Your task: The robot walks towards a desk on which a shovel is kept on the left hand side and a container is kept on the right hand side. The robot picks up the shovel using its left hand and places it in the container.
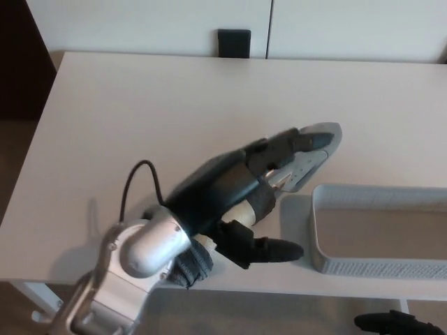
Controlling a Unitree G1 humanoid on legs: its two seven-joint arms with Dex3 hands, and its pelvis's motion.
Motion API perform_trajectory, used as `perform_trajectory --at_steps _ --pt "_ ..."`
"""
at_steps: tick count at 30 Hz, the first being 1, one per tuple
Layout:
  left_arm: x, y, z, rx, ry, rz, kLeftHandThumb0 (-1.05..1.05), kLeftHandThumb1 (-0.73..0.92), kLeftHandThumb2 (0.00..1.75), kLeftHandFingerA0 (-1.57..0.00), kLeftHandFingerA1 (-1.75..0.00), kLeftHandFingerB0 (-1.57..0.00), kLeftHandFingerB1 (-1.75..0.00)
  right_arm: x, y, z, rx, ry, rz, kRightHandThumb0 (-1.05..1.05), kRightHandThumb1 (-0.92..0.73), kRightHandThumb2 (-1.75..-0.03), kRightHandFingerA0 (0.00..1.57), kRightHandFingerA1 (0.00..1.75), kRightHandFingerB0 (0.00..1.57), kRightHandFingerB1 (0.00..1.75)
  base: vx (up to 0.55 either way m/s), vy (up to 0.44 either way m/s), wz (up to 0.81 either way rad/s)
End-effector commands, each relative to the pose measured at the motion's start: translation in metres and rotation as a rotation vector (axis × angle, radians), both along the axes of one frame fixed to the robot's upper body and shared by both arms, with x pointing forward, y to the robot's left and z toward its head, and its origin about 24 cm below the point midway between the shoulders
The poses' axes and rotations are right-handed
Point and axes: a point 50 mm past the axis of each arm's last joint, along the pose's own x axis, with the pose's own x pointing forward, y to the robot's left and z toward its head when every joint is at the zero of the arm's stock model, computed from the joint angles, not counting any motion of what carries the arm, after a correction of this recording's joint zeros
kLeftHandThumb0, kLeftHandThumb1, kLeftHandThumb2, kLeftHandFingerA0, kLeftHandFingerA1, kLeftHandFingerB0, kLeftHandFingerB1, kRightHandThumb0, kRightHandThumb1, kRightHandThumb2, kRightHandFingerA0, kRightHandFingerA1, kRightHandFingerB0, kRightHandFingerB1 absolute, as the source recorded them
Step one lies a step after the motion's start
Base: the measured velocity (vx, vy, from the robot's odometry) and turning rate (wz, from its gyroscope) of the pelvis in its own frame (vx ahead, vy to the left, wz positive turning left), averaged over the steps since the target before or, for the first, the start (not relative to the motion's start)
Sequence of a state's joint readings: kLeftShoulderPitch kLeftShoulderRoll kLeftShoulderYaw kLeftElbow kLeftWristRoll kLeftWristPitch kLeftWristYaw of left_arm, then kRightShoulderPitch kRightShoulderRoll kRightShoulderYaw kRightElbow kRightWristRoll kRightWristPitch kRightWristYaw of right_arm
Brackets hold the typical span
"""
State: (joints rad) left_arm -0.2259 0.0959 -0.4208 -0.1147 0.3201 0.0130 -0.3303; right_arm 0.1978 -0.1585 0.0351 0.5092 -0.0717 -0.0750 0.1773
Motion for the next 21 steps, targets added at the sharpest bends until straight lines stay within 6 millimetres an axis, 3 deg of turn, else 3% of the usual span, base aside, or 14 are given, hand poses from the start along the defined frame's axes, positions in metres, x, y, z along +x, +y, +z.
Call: perform_trajectory --at_steps 1,2,3,8,11,12,14,15,18,20,21 --pt "0.010 0.013 -0.043 0.569 -0.075 0.449 -0.74 0.49 0.72 0.00 -0.14 0.00 -0.17 0.000 -0.007 0.005 -0.102 0.009 0.020 -0.17 -0.41 -0.52 0.68 0.57 0.55 0.52 0.00 0.000 0.00" --pt "0.009 0.014 -0.042 0.583 -0.097 0.457 -0.76 0.49 0.73 0.00 -0.14 0.00 -0.16 0.000 -0.006 0.005 -0.099 0.011 0.017 -0.17 -0.40 -0.52 0.69 0.57 0.55 0.53 0.00 0.000 0.00" --pt "0.009 0.015 -0.042 0.598 -0.127 0.462 -0.69 0.39 0.59 0.00 0.00 0.00 -0.10 -0.001 -0.006 0.004 -0.102 0.008 0.019 -0.17 -0.40 -0.52 0.70 0.57 0.55 0.53 0.00 0.000 0.00" --pt "0.005 0.016 -0.036 0.652 -0.231 0.495 -0.65 0.39 0.57 0.00 0.00 0.00 -0.07 -0.002 -0.005 0.005 -0.094 0.001 0.025 -0.15 -0.41 -0.52 0.71 0.58 0.55 0.52 0.00 0.000 0.00" --pt "0.004 0.017 -0.033 0.665 -0.275 0.516 -0.74 0.47 0.67 0.00 -0.09 0.00 -0.09 -0.003 -0.005 0.003 -0.084 0.001 0.013 -0.13 -0.41 -0.51 0.71 0.59 0.56 0.53 0.00 0.000 0.00" --pt "0.003 0.017 -0.030 0.673 -0.294 0.522 -0.61 0.40 0.58 0.00 -0.01 0.00 -0.04 -0.003 -0.005 0.003 -0.084 0.000 0.012 -0.13 -0.40 -0.52 0.72 0.60 0.55 0.54 0.00 0.000 0.00" --pt "0.002 0.017 -0.026 0.672 -0.326 0.537 -0.66 0.41 0.59 0.00 0.00 0.00 -0.01 -0.003 -0.006 0.003 -0.088 0.006 0.011 -0.12 -0.42 -0.51 0.71 0.59 0.55 0.53 0.00 0.000 0.00" --pt "0.002 0.018 -0.024 0.668 -0.333 0.543 -0.75 0.43 0.65 0.00 -0.10 0.00 -0.07 -0.003 -0.005 0.003 -0.085 0.008 0.009 -0.12 -0.42 -0.51 0.70 0.58 0.55 0.53 0.00 0.000 0.00" --pt "0.001 0.018 -0.023 0.662 -0.341 0.551 -0.61 0.41 0.58 0.00 0.00 0.00 -0.01 -0.003 -0.005 0.004 -0.091 0.010 0.023 -0.13 -0.41 -0.51 0.69 0.58 0.54 0.53 0.00 0.000 0.00" --pt "0.000 0.019 -0.021 0.662 -0.349 0.560 -0.70 0.43 0.60 0.00 -0.01 0.00 0.00 -0.003 -0.005 0.004 -0.099 0.007 0.034 -0.14 -0.41 -0.52 0.68 0.58 0.54 0.53 0.00 0.000 0.00" --pt "0.000 0.018 -0.021 0.666 -0.354 0.565 -0.64 0.41 0.58 0.00 0.00 0.00 0.00 -0.003 -0.005 0.003 -0.093 0.008 0.030 -0.13 -0.41 -0.52 0.68 0.59 0.54 0.54 0.00 0.000 0.00"
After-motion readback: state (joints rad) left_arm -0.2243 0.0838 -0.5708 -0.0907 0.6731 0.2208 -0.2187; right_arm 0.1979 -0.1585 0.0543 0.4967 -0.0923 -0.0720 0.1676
